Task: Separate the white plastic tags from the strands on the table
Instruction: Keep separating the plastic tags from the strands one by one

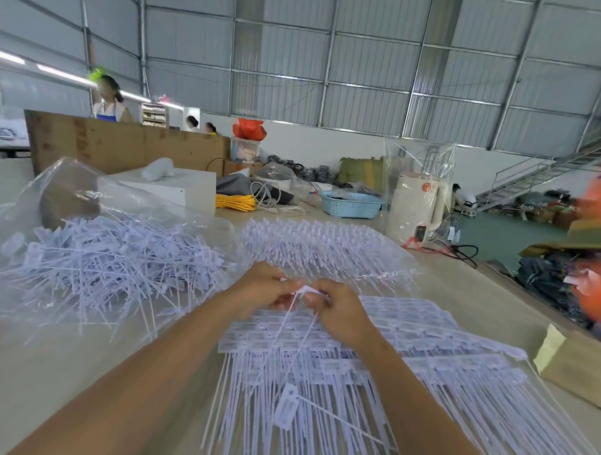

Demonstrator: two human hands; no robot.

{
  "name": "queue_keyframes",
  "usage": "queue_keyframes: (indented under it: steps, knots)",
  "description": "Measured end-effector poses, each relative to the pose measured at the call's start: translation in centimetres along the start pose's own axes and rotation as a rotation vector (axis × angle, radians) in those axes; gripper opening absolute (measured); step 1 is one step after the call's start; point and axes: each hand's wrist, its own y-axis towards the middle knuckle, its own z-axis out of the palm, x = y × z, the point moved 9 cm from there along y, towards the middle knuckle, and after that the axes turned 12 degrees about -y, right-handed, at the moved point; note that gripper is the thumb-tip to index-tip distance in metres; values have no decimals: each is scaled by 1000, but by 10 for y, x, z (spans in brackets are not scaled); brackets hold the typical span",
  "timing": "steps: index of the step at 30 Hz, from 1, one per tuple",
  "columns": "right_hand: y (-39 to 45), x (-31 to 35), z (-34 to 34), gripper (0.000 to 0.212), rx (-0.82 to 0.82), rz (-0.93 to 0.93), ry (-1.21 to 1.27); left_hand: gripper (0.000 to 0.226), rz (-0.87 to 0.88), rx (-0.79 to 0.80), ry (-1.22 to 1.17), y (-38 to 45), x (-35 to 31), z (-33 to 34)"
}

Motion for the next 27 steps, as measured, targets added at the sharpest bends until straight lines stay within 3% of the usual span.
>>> queue_keyframes:
  steps: [7,17,22,27]
  knots:
    - [0,0,7,26,8,-24,83,23,48,-28,15,-7,-3,15]
    - [0,-3,1,11,-53,-43,31,32,73,-118,84,-4,-4,15]
    - [-3,3,-3,14,-108,-74,-142,41,25,-115,211,-8,-7,12]
    - [-6,15,0,22,-114,-146,-440,33,-71,-41,315,-12,-12,11]
